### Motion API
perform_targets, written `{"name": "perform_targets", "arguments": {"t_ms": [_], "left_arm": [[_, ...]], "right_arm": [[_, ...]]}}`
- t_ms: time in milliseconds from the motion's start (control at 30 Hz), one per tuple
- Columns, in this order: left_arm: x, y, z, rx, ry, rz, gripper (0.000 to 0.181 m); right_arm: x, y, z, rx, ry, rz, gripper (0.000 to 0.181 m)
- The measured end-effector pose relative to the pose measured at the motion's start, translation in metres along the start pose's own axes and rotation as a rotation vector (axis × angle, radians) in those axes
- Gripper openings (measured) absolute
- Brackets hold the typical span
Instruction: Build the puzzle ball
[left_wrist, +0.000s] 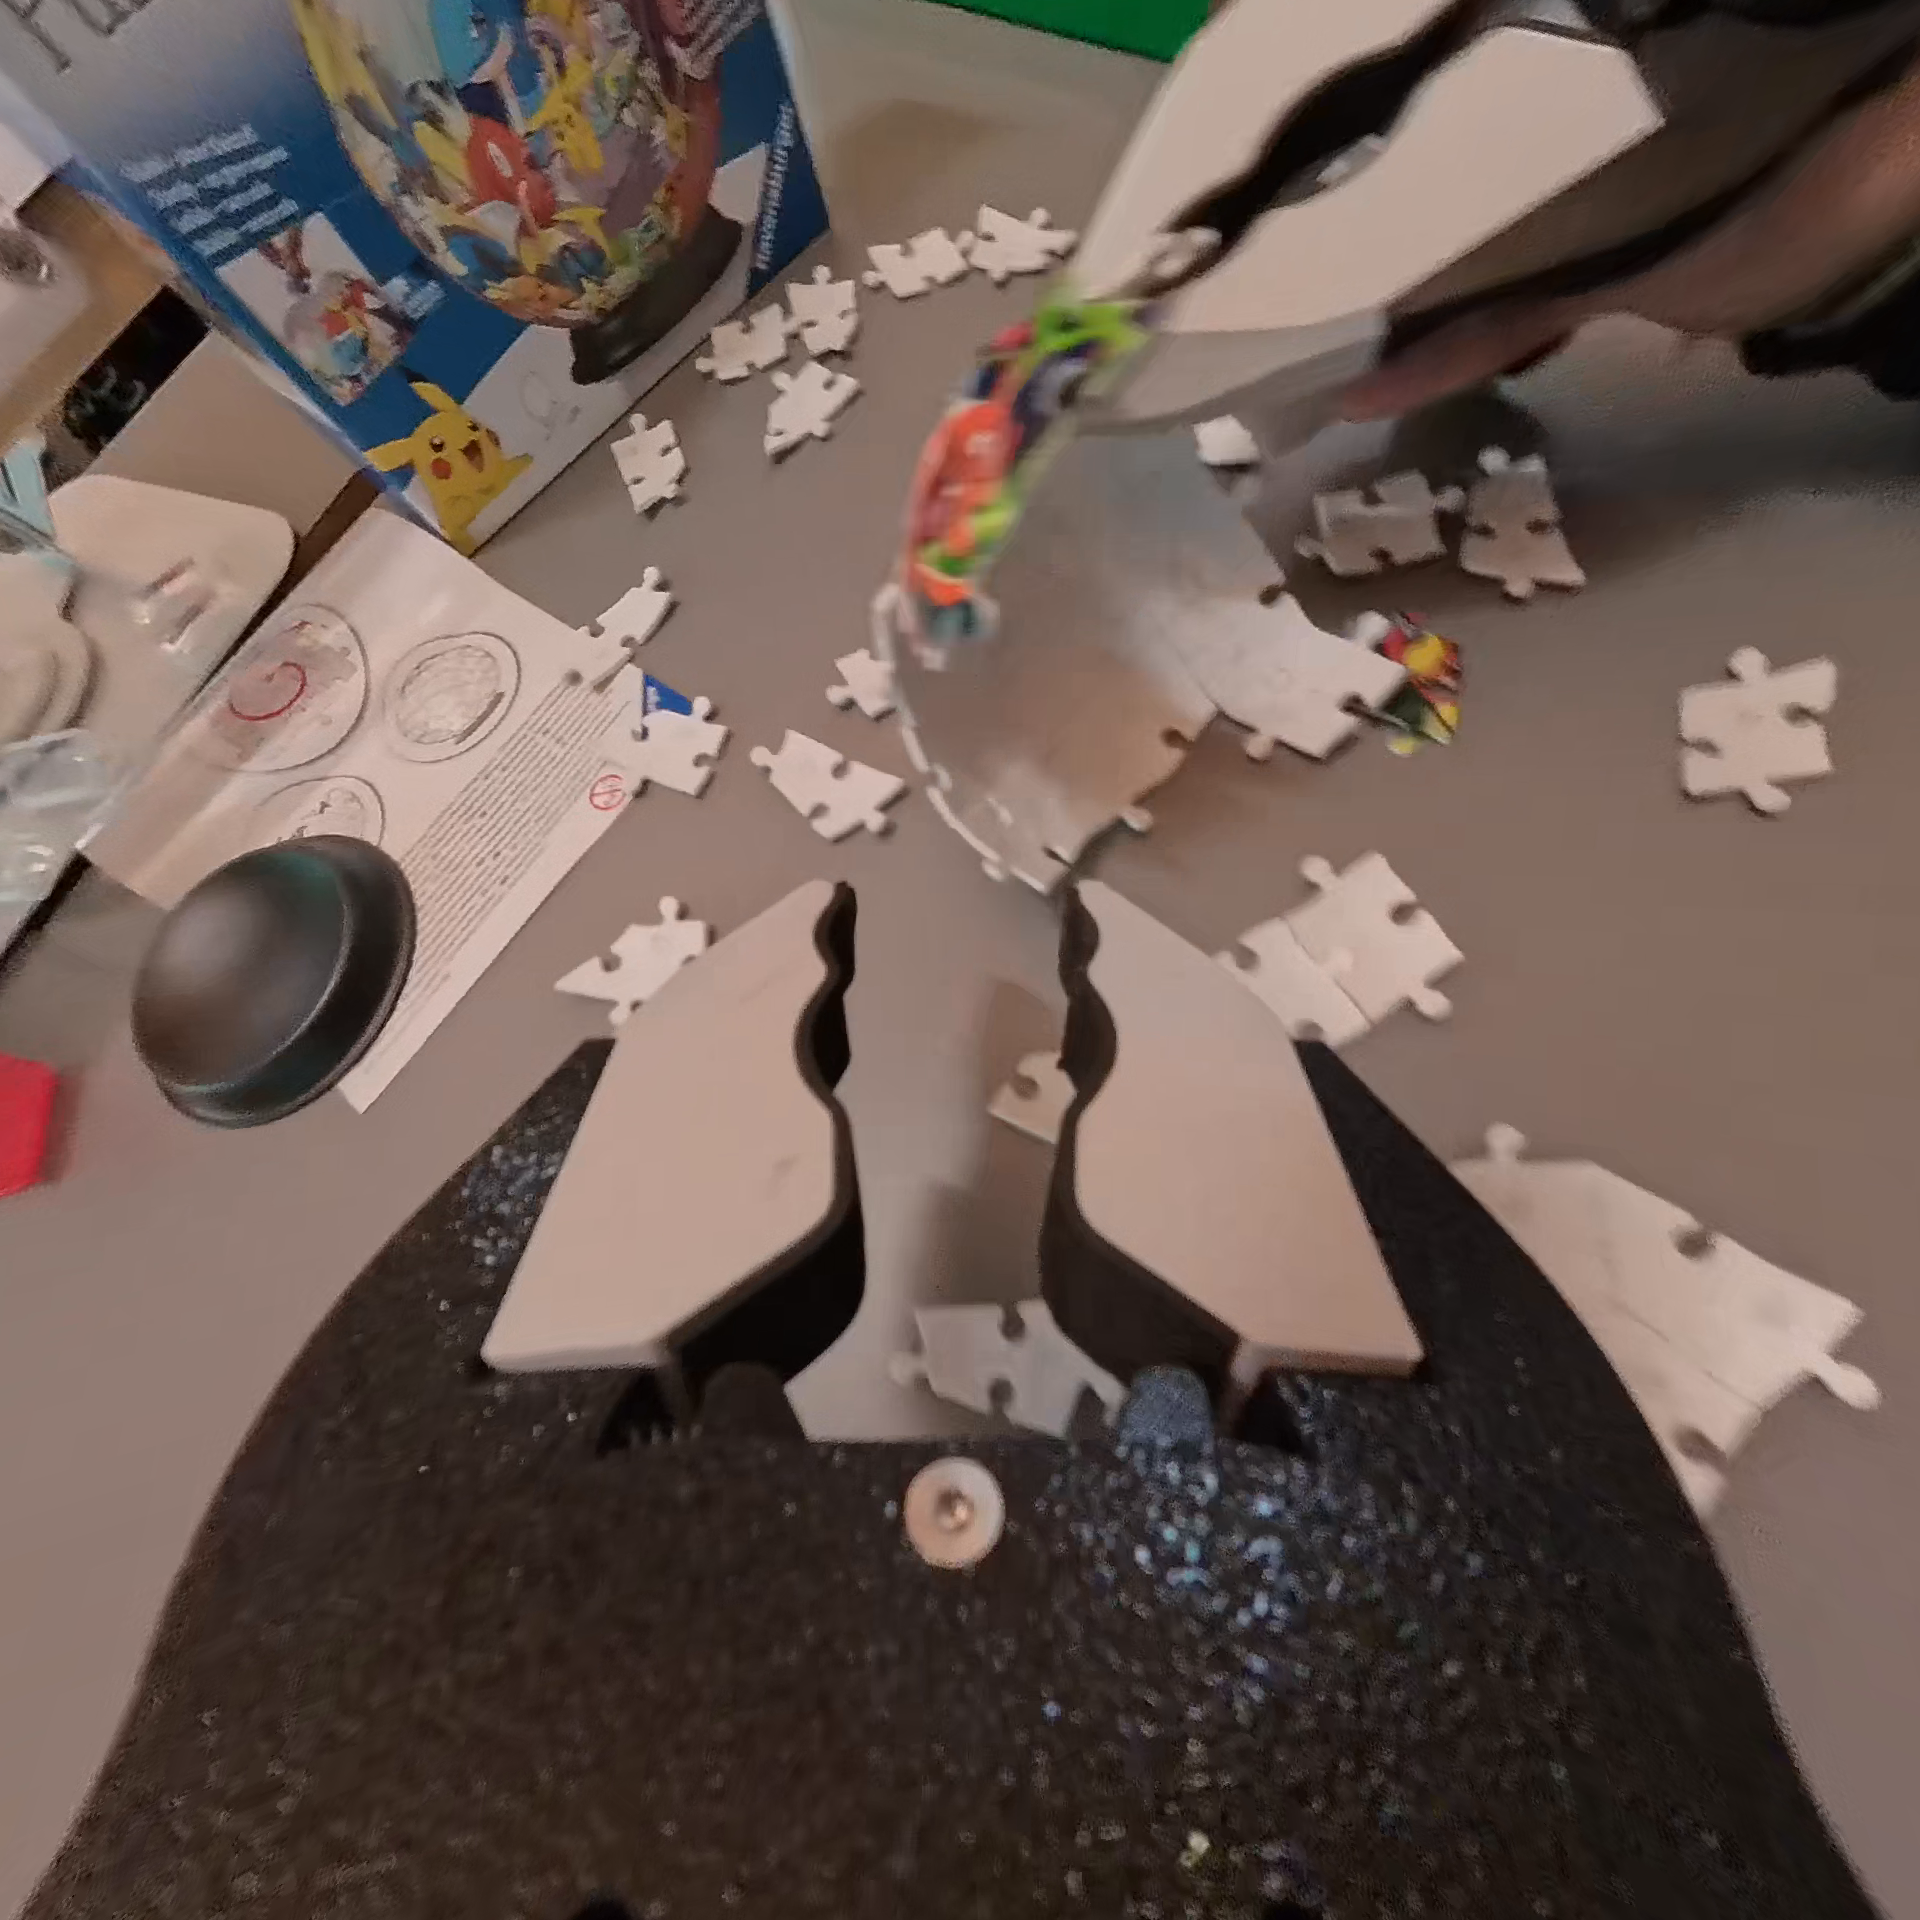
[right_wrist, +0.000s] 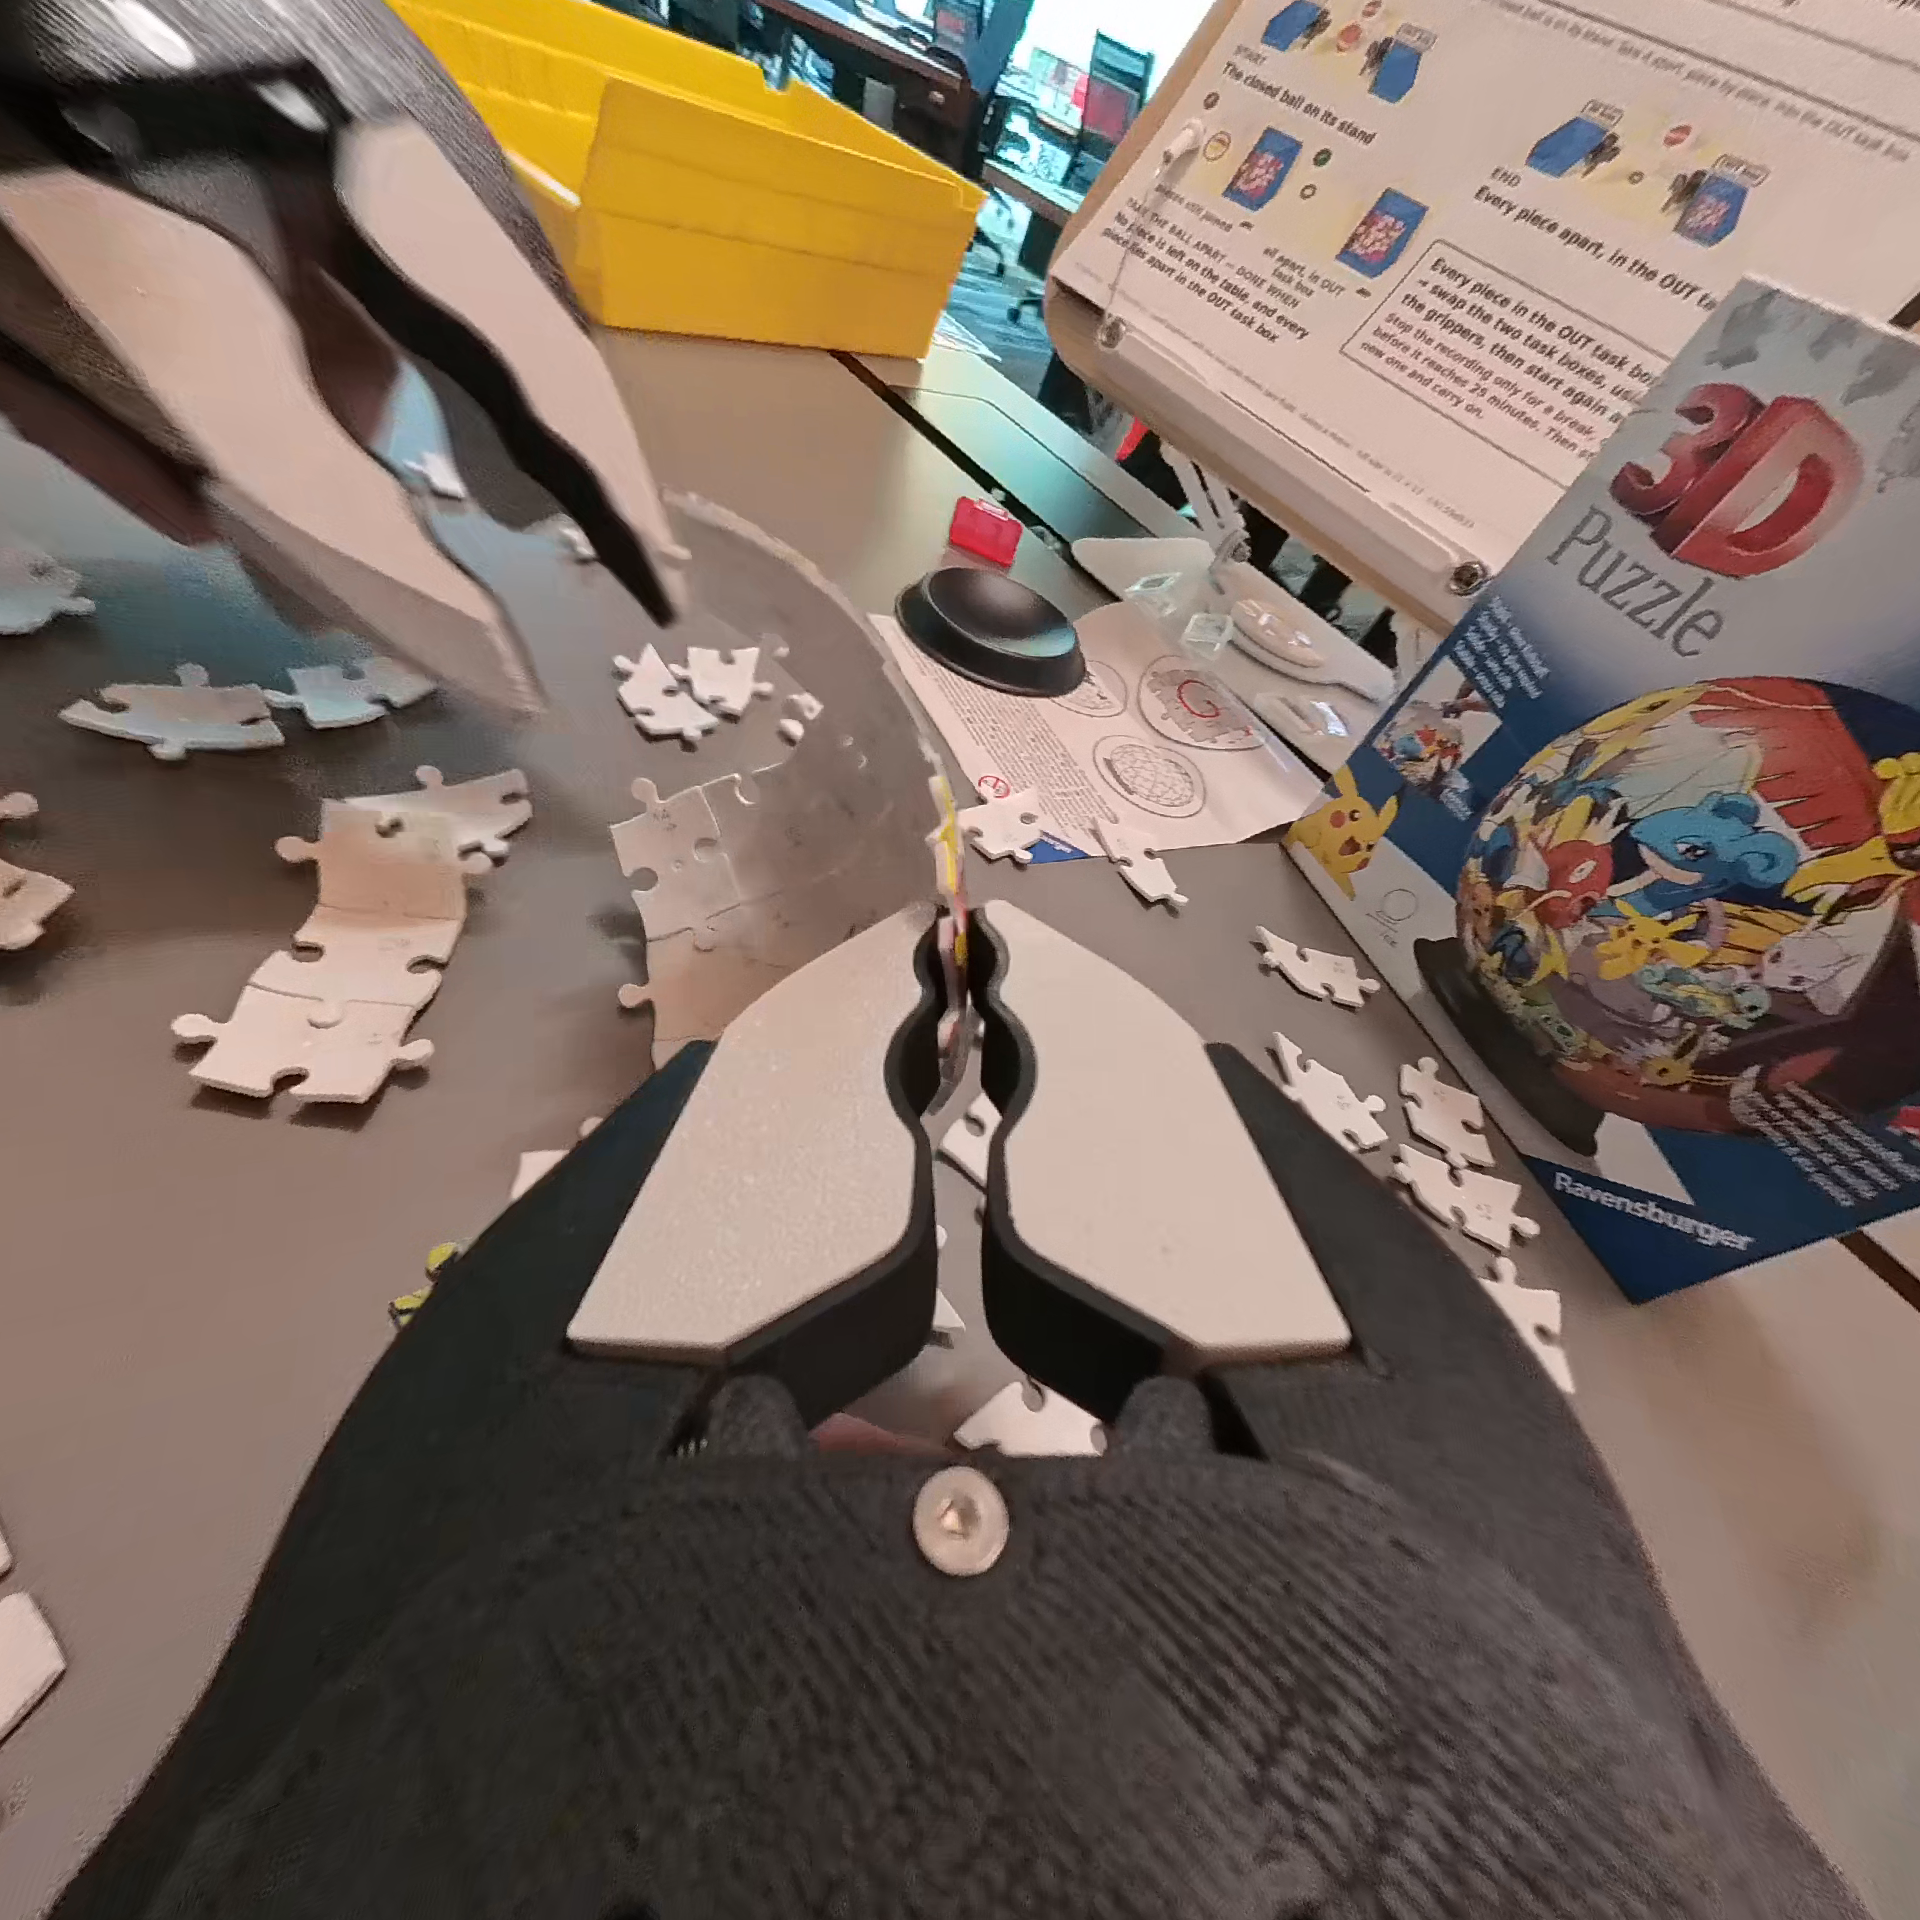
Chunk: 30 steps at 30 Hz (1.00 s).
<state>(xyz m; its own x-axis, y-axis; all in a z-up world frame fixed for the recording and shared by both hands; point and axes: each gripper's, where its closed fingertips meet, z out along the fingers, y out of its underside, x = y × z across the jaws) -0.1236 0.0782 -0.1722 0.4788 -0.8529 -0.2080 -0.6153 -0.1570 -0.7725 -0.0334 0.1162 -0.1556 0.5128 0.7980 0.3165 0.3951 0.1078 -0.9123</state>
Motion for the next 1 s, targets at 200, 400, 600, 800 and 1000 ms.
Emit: {"name": "perform_targets", "arguments": {"t_ms": [200, 400, 600, 800, 1000], "left_arm": [[0.063, 0.02, -0.003, -0.18, 0.078, 0.234, 0.034], [0.071, 0.029, 0.017, -0.25, 0.089, 0.188, 0.043], [0.061, 0.033, 0.015, -0.258, 0.042, 0.104, 0.052], [0.056, 0.056, -0.009, -0.311, 0.001, -0.019, 0.053], [0.061, 0.051, -0.002, -0.299, 0.006, -0.069, 0.045]], "right_arm": [[-0.004, -0.002, -0.003, 0.003, 0.059, -0.052, 0.003], [-0.011, -0.005, -0.005, 0.018, 0.07, -0.1, 0.003], [-0.019, -0.008, -0.003, 0.034, 0.071, -0.145, 0.003], [-0.02, -0.008, -0.003, 0.038, 0.063, -0.157, 0.003], [-0.022, -0.01, -0.002, 0.051, 0.056, -0.161, 0.003]]}}
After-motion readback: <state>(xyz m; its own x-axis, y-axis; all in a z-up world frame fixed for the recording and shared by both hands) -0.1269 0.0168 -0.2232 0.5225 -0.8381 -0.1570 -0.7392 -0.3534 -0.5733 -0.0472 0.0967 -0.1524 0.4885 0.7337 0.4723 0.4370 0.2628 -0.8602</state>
